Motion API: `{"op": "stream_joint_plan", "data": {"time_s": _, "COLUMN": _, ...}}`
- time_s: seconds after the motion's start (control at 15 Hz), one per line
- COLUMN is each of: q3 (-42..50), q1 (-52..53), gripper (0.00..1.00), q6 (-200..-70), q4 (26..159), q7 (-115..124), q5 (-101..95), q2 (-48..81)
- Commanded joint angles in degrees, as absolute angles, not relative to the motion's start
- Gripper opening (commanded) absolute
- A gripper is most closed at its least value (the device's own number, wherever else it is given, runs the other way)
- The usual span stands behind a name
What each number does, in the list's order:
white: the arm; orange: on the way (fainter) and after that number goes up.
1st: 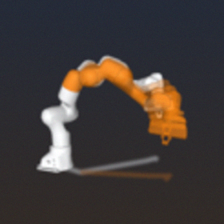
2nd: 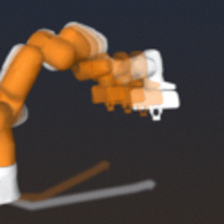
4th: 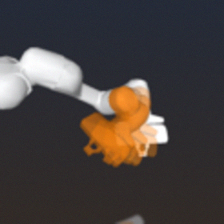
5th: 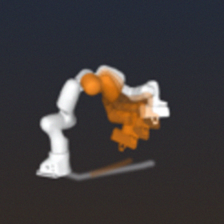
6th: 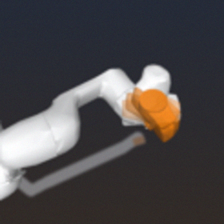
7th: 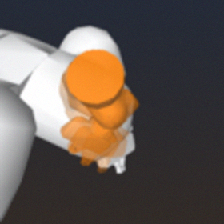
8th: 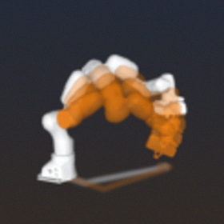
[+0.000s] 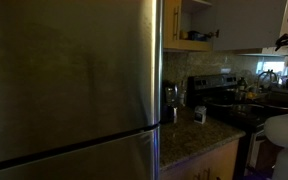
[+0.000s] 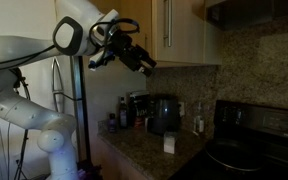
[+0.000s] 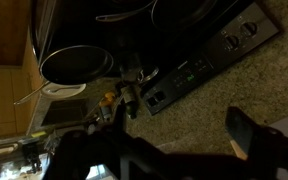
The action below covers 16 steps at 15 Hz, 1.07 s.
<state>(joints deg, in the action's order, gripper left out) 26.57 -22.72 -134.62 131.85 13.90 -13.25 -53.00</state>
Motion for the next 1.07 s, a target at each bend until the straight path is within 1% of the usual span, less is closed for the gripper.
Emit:
{"op": "stream_joint_plan", "data": {"time_s": 0.0, "q3": 25.7, "q1": -26.9, "gripper": 1.0, "q6": -133.2, "q4": 132.6, "q7": 8.5, "q5": -14.2, "q2": -50.2}}
{"op": "stream_joint_plan", "data": {"time_s": 0.33, "q3": 29.9, "q1": -26.4, "gripper": 1.0, "q6": -132.0, "q4": 132.8, "q7": 5.1, "q5": -14.2, "q2": -50.5}}
{"op": "stream_joint_plan", "data": {"time_s": 0.47, "q3": 29.4, "q1": -26.6, "gripper": 1.0, "q6": -135.1, "q4": 133.1, "q7": 5.5, "q5": -14.5, "q2": -51.4}}
{"op": "stream_joint_plan", "data": {"time_s": 0.53, "q3": 25.3, "q1": -25.0, "gripper": 1.0, "q6": -134.9, "q4": 131.7, "q7": 11.7, "q5": -10.3, "q2": -52.0}}
{"op": "stream_joint_plan", "data": {"time_s": 0.73, "q3": 25.3, "q1": -25.0, "gripper": 1.0, "q6": -134.9, "q4": 131.7, "q7": 11.7, "q5": -10.3, "q2": -52.0}}
{"op": "stream_joint_plan", "data": {"time_s": 1.0, "q3": 22.7, "q1": -31.8, "gripper": 1.0, "q6": -139.1, "q4": 142.0, "q7": 9.9, "q5": -19.6, "q2": -49.4}}
